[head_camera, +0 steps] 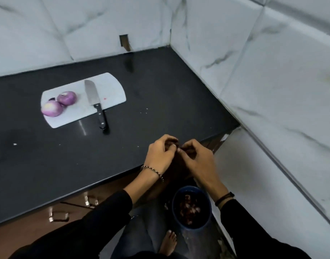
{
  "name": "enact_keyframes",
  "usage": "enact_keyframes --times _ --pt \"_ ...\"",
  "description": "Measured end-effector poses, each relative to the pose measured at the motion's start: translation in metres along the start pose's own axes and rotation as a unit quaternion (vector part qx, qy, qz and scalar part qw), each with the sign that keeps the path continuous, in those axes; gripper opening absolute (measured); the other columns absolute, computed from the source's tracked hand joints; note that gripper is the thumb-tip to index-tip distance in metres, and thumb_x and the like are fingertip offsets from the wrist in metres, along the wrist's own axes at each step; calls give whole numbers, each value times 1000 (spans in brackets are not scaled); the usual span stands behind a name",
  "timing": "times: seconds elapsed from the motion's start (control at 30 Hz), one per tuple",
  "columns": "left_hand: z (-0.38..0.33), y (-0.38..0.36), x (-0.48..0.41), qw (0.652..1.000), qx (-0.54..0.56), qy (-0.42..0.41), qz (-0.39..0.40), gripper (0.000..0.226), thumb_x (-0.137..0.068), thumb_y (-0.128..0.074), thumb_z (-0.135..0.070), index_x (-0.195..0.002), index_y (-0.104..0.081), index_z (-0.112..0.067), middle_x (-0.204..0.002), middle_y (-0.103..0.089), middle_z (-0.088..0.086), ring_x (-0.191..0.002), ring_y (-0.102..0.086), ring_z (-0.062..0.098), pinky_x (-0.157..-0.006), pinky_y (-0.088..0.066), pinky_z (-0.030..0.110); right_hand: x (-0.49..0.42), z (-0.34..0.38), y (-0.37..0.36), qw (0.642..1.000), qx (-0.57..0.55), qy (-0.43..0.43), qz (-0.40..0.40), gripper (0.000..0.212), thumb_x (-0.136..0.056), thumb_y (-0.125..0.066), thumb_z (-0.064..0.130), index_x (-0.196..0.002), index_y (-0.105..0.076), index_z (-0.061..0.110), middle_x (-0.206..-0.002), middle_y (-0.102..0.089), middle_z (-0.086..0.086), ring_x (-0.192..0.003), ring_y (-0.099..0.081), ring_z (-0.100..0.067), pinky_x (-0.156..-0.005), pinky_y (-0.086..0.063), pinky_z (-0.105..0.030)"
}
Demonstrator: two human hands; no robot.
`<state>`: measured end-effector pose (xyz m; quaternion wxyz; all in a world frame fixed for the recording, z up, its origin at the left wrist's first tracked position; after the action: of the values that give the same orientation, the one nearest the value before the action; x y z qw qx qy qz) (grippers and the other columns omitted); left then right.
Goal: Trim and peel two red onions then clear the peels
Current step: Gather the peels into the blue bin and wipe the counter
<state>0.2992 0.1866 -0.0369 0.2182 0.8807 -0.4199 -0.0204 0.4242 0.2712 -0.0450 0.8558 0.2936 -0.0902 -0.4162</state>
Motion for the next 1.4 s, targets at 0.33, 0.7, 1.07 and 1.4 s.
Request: enact_keyframes --times 0.33,0.7,1.07,1.4 --pt "18 102 -25 977 -36 66 -201 19 -89 -57 -24 -97 -66 -39 -96 -72 -17 -94 -67 10 -85 -56 41 -28 58 -85 897 135 275 320 53 -104 -42 27 -156 -33 18 -163 -29 4 -155 -7 -12 -125 0 -29" --pt "39 155 -45 970 -13 67 -234 24 -89 -59 -14 -93 -67 -36 -98 -73 -10 -98 -67 12 -91 -55 40 -64 62 -119 865 360 261 234 69 -106 -14 53 -160 -9 10 -169 2 -6 -154 13 -18 -126 6 -38" --pt "41 173 -58 971 -12 63 -231 23 -90 -58 -13 -98 -69 -31 -99 -73 -9 -97 -67 11 -91 -55 37 -102 87 -160 861 370 268 225 71 -104 -8 53 -159 -15 9 -168 -9 -7 -155 4 -17 -126 0 -42" --pt "41 175 -68 972 -6 63 -228 23 -90 -58 -13 -94 -67 -33 -100 -73 -9 -97 -66 11 -92 -55 38 -111 98 -161 902 383 105 172 92 -91 12 63 -158 -2 0 -166 8 -19 -154 14 -28 -125 7 -42"
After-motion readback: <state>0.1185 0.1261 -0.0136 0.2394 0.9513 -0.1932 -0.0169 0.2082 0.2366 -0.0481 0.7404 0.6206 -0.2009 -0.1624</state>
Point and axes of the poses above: each hand's wrist, its own x-axis away from the middle knuckle, its own y-axis out of the back of the hand, z = x × y, the point moved 1 cm from there along -x, towards the middle knuckle
